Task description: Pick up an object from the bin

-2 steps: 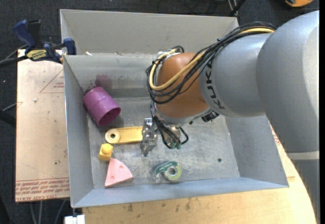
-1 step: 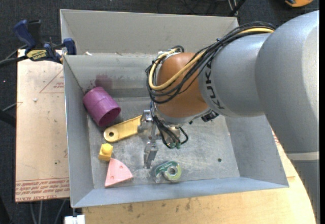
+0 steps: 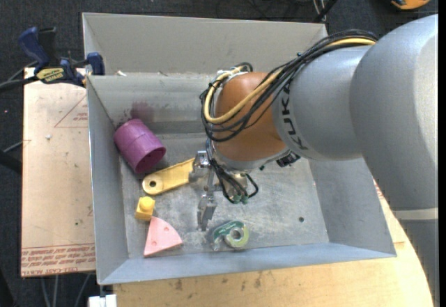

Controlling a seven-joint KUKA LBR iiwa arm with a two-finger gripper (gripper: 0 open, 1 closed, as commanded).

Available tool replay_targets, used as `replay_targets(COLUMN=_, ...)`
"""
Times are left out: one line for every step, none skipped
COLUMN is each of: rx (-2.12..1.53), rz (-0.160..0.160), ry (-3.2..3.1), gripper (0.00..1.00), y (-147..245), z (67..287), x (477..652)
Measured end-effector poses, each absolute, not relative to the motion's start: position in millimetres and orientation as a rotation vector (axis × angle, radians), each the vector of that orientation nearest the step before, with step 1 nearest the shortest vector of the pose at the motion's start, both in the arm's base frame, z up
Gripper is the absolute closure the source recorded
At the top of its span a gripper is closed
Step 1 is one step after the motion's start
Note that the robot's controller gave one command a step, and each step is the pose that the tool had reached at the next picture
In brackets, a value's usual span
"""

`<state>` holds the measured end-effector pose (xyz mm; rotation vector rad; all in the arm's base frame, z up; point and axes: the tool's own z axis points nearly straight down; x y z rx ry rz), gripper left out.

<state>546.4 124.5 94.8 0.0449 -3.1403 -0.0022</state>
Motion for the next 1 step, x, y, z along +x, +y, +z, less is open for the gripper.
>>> replay_targets(rx=0.045, rz=-0.002, ry=-3.140, gripper=0.00, y=124.4, z=94.8, x=546.4)
